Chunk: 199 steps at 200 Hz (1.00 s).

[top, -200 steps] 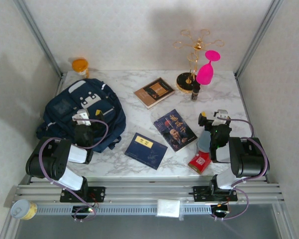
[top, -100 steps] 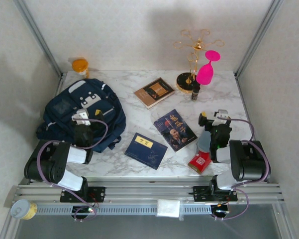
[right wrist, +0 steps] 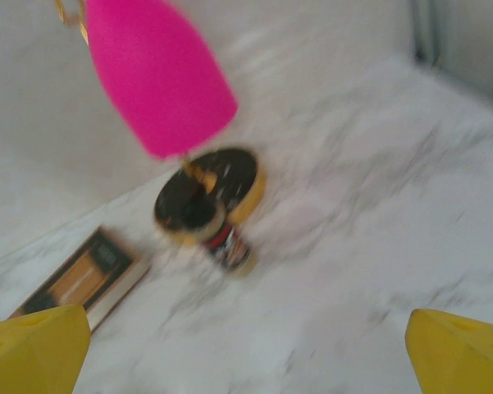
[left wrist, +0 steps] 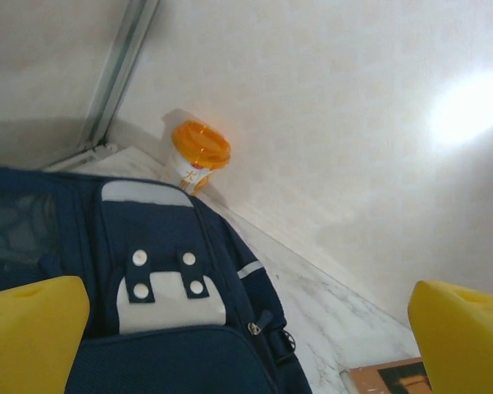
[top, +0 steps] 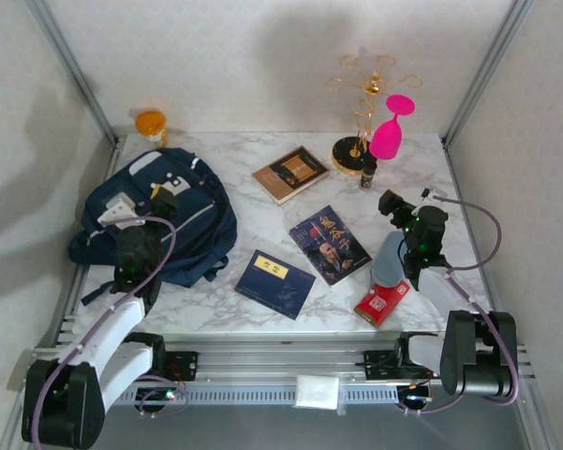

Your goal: Pack the student bag

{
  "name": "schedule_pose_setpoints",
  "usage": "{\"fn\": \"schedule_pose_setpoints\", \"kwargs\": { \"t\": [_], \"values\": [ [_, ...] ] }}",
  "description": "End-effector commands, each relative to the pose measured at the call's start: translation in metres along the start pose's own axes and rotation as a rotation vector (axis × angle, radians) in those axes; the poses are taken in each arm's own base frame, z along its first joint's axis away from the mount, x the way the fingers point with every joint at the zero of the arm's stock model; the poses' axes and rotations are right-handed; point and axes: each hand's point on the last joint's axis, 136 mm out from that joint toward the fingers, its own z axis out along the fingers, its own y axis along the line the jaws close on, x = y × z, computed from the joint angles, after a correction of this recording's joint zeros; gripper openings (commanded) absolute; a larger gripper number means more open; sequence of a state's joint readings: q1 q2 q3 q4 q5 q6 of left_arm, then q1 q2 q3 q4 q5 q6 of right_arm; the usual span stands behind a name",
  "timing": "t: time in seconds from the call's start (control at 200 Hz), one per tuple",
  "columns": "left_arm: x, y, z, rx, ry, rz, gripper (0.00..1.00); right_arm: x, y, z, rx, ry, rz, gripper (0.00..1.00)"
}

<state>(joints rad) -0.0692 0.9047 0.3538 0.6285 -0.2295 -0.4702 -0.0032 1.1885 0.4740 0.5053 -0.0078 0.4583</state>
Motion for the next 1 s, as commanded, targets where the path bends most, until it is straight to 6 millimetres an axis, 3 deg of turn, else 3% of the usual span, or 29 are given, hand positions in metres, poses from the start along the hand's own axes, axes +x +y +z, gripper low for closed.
{"fn": "schedule_pose_setpoints", "kwargs": {
  "t": [0.0,0.165,0.31,0.476,0.661,0.811,0.946,0.991],
  "values": [
    [0.026,0.029,-0.01,-0.108,0.105,-0.14,0.99,0.045,0.015,0.001,-0.077,0.258,0.177,0.99],
    [0.044,0.017,-0.017,-0.121,0.299,-0.194,0.99,0.057,0.027,-0.007,-0.095,0.32,0.161,0.99],
    [0.07,0.011,-0.038,-0.185,0.467,-0.214,0.99,0.073,0.065,-0.012,-0.177,0.435,0.125,0.99],
    [0.095,0.028,-0.076,-0.333,0.588,-0.202,0.99,0.105,0.109,-0.023,-0.245,0.564,0.073,0.99],
    [0.098,0.061,-0.101,-0.506,0.618,-0.129,0.99,0.148,0.173,-0.026,-0.346,0.701,0.059,0.99],
    [0.105,0.074,-0.109,-0.531,0.621,-0.136,0.99,0.181,0.233,-0.019,-0.413,0.754,-0.003,0.99],
    [0.13,0.072,-0.115,-0.497,0.716,-0.151,0.99,0.204,0.27,-0.005,-0.447,0.77,-0.025,0.99],
    [0.132,0.076,-0.118,-0.519,0.723,-0.143,0.99,0.218,0.29,-0.009,-0.475,0.782,-0.054,0.99]
  ]
}}
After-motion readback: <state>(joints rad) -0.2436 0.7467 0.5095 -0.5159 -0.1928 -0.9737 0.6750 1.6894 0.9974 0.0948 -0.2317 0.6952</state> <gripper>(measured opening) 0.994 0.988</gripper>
